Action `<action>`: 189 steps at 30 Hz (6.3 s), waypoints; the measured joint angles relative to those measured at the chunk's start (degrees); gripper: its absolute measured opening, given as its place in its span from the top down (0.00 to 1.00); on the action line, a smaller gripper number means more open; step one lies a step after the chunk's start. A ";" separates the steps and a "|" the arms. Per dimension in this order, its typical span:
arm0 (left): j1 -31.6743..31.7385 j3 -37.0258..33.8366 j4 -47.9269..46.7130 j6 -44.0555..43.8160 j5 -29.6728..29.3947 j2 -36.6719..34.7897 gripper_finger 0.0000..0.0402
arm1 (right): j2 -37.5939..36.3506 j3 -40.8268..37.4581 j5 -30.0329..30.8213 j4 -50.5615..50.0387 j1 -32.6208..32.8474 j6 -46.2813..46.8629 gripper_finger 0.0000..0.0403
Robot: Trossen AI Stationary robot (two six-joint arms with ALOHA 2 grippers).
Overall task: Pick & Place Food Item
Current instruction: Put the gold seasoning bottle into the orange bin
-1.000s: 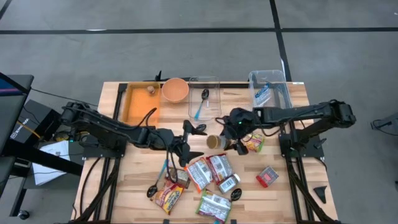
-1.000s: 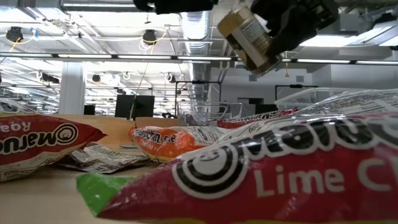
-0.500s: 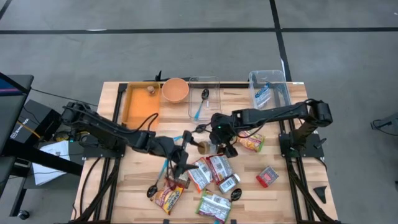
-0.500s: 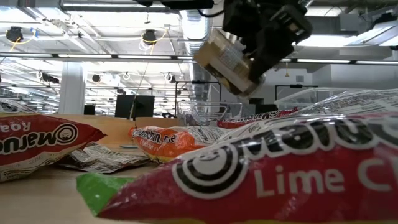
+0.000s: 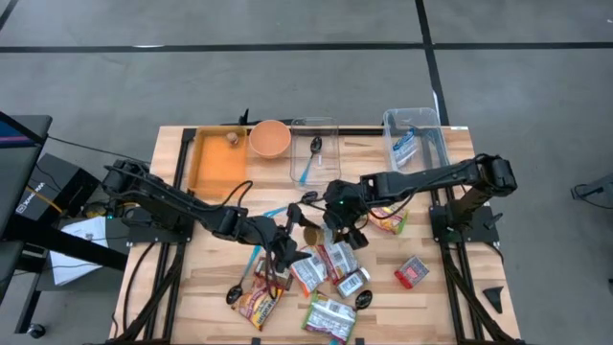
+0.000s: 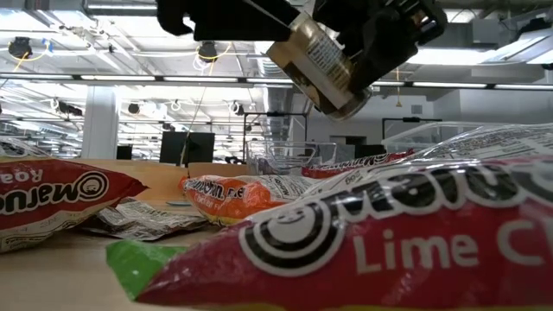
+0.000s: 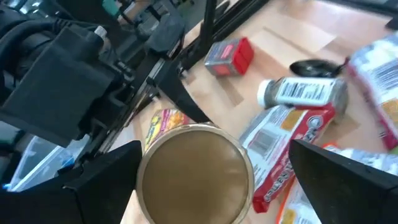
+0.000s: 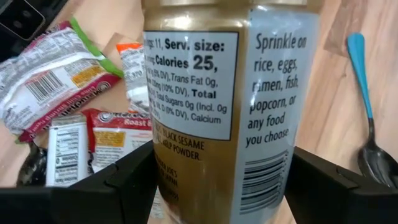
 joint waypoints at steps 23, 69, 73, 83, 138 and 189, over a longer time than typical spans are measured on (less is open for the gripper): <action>1.75 0.02 1.52 -3.10 -2.74 0.90 0.21 | -0.02 0.00 0.14 0.17 -0.51 -0.40 0.31; 4.52 -0.04 -47.78 -38.69 -24.51 -14.35 0.33 | -1.64 1.27 -0.02 -6.29 -4.71 5.35 0.08; 8.28 -0.04 -56.36 -44.15 -26.45 -17.37 0.33 | -1.64 1.27 -0.01 -6.33 -4.71 5.35 0.08; 31.83 -0.02 -61.35 -40.17 -20.00 -22.70 0.33 | -1.62 1.27 0.13 -6.84 -4.96 5.17 0.08; 79.19 21.18 -74.23 -30.46 13.56 6.25 0.20 | -1.55 1.27 0.02 -6.87 -5.07 3.62 0.08; 73.08 -0.31 -53.17 -34.39 19.60 -5.55 1.00 | -1.55 1.27 0.04 -6.29 -5.08 3.64 0.08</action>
